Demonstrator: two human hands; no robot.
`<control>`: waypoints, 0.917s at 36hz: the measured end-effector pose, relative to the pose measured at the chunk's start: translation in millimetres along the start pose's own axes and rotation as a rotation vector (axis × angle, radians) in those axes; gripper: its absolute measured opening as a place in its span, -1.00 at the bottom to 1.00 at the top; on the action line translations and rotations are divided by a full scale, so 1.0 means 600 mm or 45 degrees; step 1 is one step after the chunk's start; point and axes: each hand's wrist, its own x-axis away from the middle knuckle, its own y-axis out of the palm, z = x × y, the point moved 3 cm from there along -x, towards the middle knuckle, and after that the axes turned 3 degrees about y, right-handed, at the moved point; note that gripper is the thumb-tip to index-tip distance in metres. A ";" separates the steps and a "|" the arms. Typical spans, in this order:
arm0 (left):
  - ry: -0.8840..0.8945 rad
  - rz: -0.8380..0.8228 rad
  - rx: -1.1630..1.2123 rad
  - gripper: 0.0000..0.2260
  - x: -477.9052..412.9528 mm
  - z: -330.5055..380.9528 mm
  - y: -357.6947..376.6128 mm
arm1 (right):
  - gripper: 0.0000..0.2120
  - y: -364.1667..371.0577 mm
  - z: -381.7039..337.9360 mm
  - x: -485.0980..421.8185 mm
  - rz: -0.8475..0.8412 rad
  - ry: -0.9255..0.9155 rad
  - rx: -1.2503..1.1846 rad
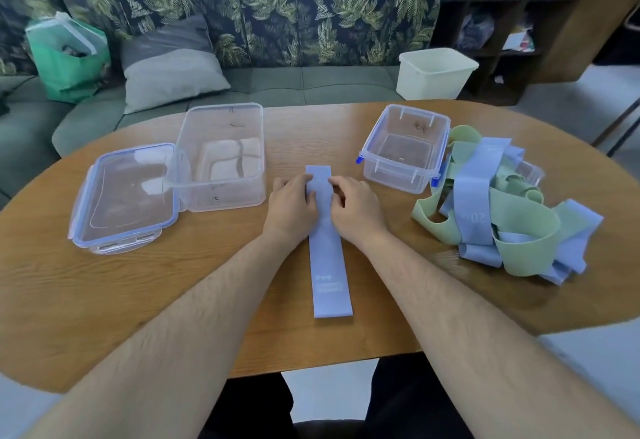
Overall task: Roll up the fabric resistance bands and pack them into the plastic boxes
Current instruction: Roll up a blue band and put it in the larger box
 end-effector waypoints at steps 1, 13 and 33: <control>-0.001 0.002 0.016 -0.63 0.002 -0.001 -0.002 | -0.63 0.000 0.001 0.001 0.001 0.001 -0.012; 0.101 0.011 -0.053 -0.66 0.039 -0.010 -0.008 | -0.73 -0.005 0.012 0.030 0.025 -0.075 -0.090; 0.039 0.035 0.060 -0.67 0.028 -0.010 -0.007 | -0.71 -0.008 0.015 0.020 0.043 -0.014 -0.156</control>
